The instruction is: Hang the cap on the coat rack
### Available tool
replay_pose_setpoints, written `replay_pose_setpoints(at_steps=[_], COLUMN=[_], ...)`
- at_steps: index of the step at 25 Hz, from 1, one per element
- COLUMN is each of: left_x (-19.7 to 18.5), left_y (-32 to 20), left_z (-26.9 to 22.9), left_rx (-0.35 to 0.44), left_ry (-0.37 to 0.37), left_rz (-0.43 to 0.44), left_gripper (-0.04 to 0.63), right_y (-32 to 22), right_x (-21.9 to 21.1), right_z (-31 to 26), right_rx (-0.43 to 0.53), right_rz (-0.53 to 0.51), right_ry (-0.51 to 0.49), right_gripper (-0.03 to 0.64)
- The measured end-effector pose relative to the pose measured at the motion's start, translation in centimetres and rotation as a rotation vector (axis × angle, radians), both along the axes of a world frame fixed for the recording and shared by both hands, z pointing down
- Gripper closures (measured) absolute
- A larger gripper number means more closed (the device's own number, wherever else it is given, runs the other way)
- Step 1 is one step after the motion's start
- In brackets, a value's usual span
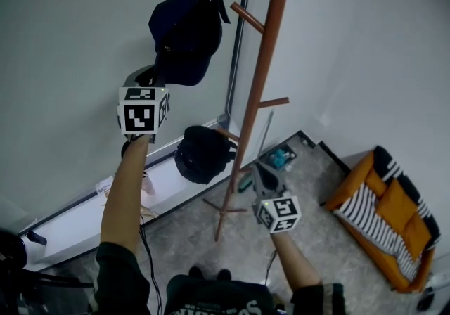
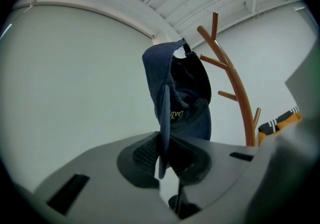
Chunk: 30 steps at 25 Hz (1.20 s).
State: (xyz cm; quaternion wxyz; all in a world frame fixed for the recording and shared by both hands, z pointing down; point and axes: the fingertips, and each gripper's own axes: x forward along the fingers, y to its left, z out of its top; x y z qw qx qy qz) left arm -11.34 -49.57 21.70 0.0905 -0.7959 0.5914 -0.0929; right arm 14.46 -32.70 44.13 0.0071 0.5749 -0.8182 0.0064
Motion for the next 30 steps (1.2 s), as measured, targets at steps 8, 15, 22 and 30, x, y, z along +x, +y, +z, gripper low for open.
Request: replay_pose_setpoints(at_steps=[8, 15, 22, 30], left_x=[1.7, 2.6, 1.6, 3.8], left_y=[-1.0, -1.3, -2.9, -2.0], left_z=[-1.9, -2.5, -2.0, -0.7], left_rx=[0.015, 0.041, 0.016, 0.056], left_ry=[-0.043, -0.053, -0.084, -0.099], left_rz=[0.014, 0.025, -0.02, 0.015], left_gripper=[0.58, 0.58, 0.58, 0.58], right_y=[0.2, -0.3, -0.1, 0.1], right_x=[1.4, 1.9, 2.4, 2.8], right_z=[0.3, 0.3, 0.6, 0.8], right_rx=[-0.022, 0.014, 0.024, 0.011], right_rz=[0.042, 0.05, 0.052, 0.065], right_ry=[0.008, -0.007, 0.002, 0.0], right_gripper=[0.621, 0.621, 0.621, 0.621])
